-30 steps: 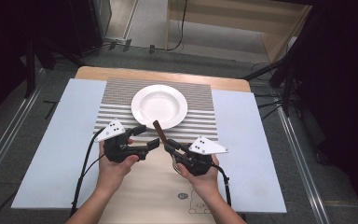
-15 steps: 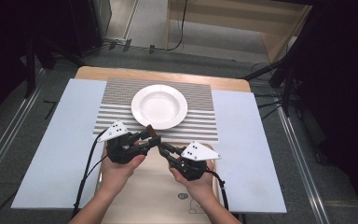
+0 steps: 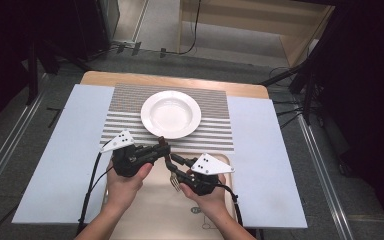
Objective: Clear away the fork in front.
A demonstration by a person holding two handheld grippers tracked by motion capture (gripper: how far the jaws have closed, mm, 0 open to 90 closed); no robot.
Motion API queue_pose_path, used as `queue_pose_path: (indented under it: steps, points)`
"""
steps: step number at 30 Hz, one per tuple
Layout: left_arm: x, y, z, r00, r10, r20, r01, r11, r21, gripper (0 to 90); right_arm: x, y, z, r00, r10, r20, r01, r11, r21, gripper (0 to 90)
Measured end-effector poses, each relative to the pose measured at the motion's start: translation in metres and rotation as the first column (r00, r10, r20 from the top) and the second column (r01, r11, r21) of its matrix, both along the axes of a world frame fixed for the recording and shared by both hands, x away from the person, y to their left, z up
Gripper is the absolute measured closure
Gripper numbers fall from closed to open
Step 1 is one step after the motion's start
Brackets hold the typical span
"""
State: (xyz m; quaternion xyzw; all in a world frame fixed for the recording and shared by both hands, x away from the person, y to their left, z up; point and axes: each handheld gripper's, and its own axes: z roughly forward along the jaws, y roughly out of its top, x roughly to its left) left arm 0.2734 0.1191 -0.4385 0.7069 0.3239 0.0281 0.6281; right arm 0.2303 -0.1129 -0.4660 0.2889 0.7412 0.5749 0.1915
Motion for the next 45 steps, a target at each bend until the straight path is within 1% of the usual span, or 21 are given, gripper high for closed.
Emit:
queue_pose_path:
  steps: [3,4,5,7,8,10,11,12,13,14,18,19,21,22,23,26,27,32,35,37,45]
  points:
    - [0.0,0.003,0.001,0.9999,-0.001,0.013,0.001,1.0,-0.002,78.6,-0.001,-0.003,0.002,0.9998,-0.011,0.015,0.011,1.0,-0.002,50.0]
    - [0.0,0.005,0.002,0.9998,-0.005,0.017,0.006,1.0,-0.004,78.6,-0.001,-0.003,0.002,0.9998,-0.011,0.015,0.011,1.0,-0.002,50.0]
    - [0.0,0.008,0.002,0.9998,-0.012,0.018,0.012,0.9999,-0.004,78.6,0.0,-0.008,0.004,0.9996,-0.028,0.006,0.028,1.0,0.002,42.2]
    - [-0.001,0.011,0.003,0.9995,-0.018,0.028,0.018,0.9998,-0.002,78.7,0.002,-0.014,0.005,0.9986,-0.051,-0.012,0.051,0.999,0.0,32.2]
    - [0.0,0.013,0.003,0.9995,-0.022,0.024,0.022,0.9997,0.0,78.7,0.003,-0.017,0.006,0.9977,-0.066,-0.016,0.066,0.998,-0.008,27.9]
    - [0.0,0.018,0.003,0.9993,-0.031,0.021,0.031,0.9995,0.001,78.6,0.002,-0.021,0.007,0.9952,-0.097,-0.015,0.097,0.995,-0.035,12.7]
    - [-0.001,0.02,0.003,0.9993,-0.031,0.02,0.031,0.9995,0.0,78.7,0.002,-0.024,0.008,0.9945,-0.103,-0.017,0.102,0.994,-0.045,9.9]
    - [-0.001,0.02,0.003,0.9993,-0.031,0.02,0.031,0.9995,0.0,78.7,0.002,-0.024,0.008,0.9945,-0.103,-0.017,0.102,0.994,-0.045,9.9]
    - [-0.002,0.025,0.004,0.9993,-0.033,0.017,0.033,0.9995,0.001,78.6,0.0,-0.03,0.009,0.9925,-0.122,-0.009,0.121,0.991,-0.06,0.0]
    - [-0.003,0.028,0.004,0.9993,-0.03,0.02,0.03,0.9995,0.0,78.7,0.0,-0.034,0.009,0.9902,-0.14,-0.008,0.139,0.988,-0.062,0.0]
    - [-0.006,0.037,0.005,0.9996,-0.027,0.009,0.027,0.9996,-0.004,78.7,0.001,-0.052,0.009,0.9847,-0.173,-0.015,0.173,0.985,-0.023,0.0]
    - [-0.006,0.038,0.005,0.9995,-0.029,0.009,0.029,0.9996,0.0,78.7,0.001,-0.057,0.008,0.9845,-0.174,-0.022,0.173,0.985,-0.021,0.0]
    - [-0.007,0.041,0.006,0.9995,-0.033,0.001,0.033,0.9995,0.0,78.8,0.0,-0.066,0.005,0.9799,-0.198,-0.022,0.198,0.98,-0.02,0.0]
    - [-0.007,0.041,0.006,0.9995,-0.033,0.001,0.033,0.9995,0.0,78.8,0.0,-0.066,0.005,0.9799,-0.198,-0.022,0.198,0.98,-0.02,0.0]
    - [-0.007,0.044,0.006,0.9987,-0.05,-0.004,0.05,0.9987,-0.006,78.8,-0.002,-0.075,0.002,0.977,-0.213,-0.017,0.212,0.977,-0.029,0.0]
    - [-0.008,0.046,0.005,0.998,-0.062,-0.009,0.062,0.9981,-0.005,78.8,-0.004,-0.087,-0.001,0.9731,-0.23,-0.01,0.23,0.972,-0.041,0.0]
    - [-0.008,0.046,0.005,0.9978,-0.065,-0.011,0.065,0.9979,-0.004,78.8,-0.006,-0.091,-0.002,0.97,-0.243,-0.008,0.242,0.969,-0.048,0.0]
    - [-0.009,0.052,0.002,0.9968,-0.072,-0.035,0.072,0.9974,0.001,78.8,-0.01,-0.112,-0.007,0.9582,-0.286,-0.002,0.285,0.956,-0.064,0.0]
    - [-0.01,0.055,0.001,0.9972,-0.063,-0.04,0.064,0.9978,0.016,78.8,-0.012,-0.124,-0.009,0.9554,-0.295,0.003,0.295,0.953,-0.068,0.0]
    - [-0.011,0.058,-0.001,0.9971,-0.06,-0.046,0.06,0.9981,0.012,78.8,-0.013,-0.131,-0.01,0.9529,-0.303,0.001,0.303,0.95,-0.071,0.0]
    - [-0.012,0.067,-0.003,0.9959,-0.066,-0.062,0.066,0.9978,0.003,78.8,-0.017,-0.16,-0.018,0.9297,-0.368,-0.01,0.366,0.927,-0.086,0.0]
